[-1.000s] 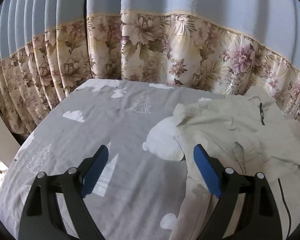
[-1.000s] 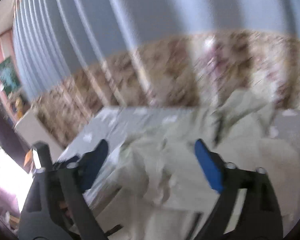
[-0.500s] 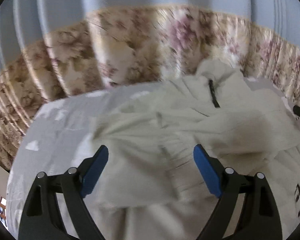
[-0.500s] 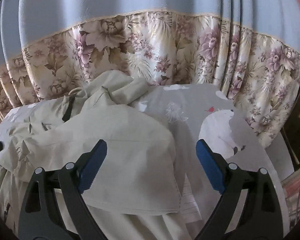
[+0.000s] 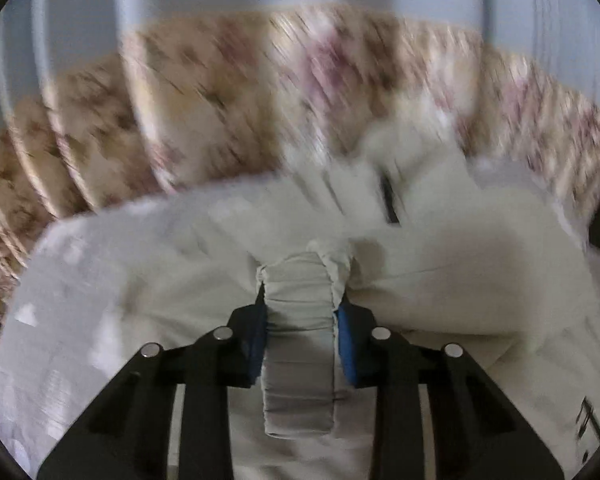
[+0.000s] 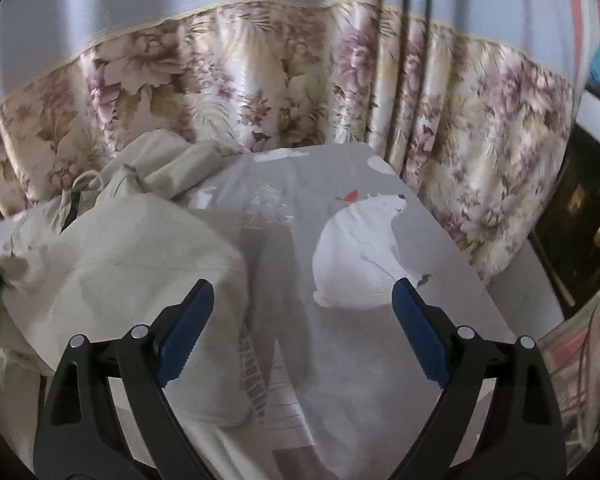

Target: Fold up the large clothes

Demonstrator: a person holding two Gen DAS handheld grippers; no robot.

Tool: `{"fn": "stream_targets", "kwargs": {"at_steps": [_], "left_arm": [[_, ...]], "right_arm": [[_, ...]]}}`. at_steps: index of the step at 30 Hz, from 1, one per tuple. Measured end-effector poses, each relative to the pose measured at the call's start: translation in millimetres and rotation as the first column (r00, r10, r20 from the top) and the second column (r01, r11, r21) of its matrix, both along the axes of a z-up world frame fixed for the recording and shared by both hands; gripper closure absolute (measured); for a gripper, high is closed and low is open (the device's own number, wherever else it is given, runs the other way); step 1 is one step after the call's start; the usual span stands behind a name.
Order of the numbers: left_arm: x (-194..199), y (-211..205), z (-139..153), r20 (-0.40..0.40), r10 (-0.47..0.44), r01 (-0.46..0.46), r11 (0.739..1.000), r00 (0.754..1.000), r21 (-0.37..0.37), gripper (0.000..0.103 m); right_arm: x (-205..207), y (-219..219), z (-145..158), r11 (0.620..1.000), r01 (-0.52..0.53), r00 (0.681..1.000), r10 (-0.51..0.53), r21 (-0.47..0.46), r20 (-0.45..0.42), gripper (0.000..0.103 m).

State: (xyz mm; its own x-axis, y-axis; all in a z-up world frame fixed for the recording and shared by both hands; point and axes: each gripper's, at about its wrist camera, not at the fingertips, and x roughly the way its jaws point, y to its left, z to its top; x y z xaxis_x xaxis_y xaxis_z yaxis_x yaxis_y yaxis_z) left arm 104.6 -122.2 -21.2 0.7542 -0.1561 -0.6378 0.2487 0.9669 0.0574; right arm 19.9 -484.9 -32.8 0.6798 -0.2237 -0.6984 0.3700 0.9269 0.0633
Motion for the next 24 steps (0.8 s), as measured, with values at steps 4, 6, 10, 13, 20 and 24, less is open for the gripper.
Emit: {"fn": "stream_targets", "kwargs": {"at_steps": [4, 6, 10, 13, 20, 24], "left_arm": [[-9, 28, 37, 0.09, 0.012, -0.014, 1.0, 0.996, 0.018, 0.073], [-9, 31, 30, 0.062, -0.012, 0.008, 0.998, 0.998, 0.06, 0.072], [-4, 42, -23, -0.074, -0.008, 0.016, 0.993, 0.997, 0.118, 0.072], [-4, 50, -56, -0.14, 0.014, 0.002, 0.993, 0.99, 0.116, 0.07], [-22, 62, -34, -0.08, 0.041, -0.033, 0.994, 0.996, 0.1, 0.027], [-16, 81, 8, -0.023, 0.059, -0.058, 0.997, 0.998, 0.041, 0.016]], "right_arm": [[3, 8, -1, 0.999, -0.035, 0.999, 0.035, 0.026, 0.0, 0.012], [7, 18, -5, 0.997, -0.073, 0.997, 0.074, 0.04, -0.012, 0.012], [20, 44, -21, 0.991, -0.137, 0.988, 0.137, 0.009, -0.077, 0.012], [29, 63, -41, 0.979, -0.174, 0.969, 0.15, -0.109, -0.196, 0.012], [19, 58, -4, 0.984, -0.144, 0.988, 0.138, -0.102, -0.062, 0.011], [36, 46, 20, 0.987, -0.161, 0.987, 0.161, 0.008, -0.02, 0.01]]}}
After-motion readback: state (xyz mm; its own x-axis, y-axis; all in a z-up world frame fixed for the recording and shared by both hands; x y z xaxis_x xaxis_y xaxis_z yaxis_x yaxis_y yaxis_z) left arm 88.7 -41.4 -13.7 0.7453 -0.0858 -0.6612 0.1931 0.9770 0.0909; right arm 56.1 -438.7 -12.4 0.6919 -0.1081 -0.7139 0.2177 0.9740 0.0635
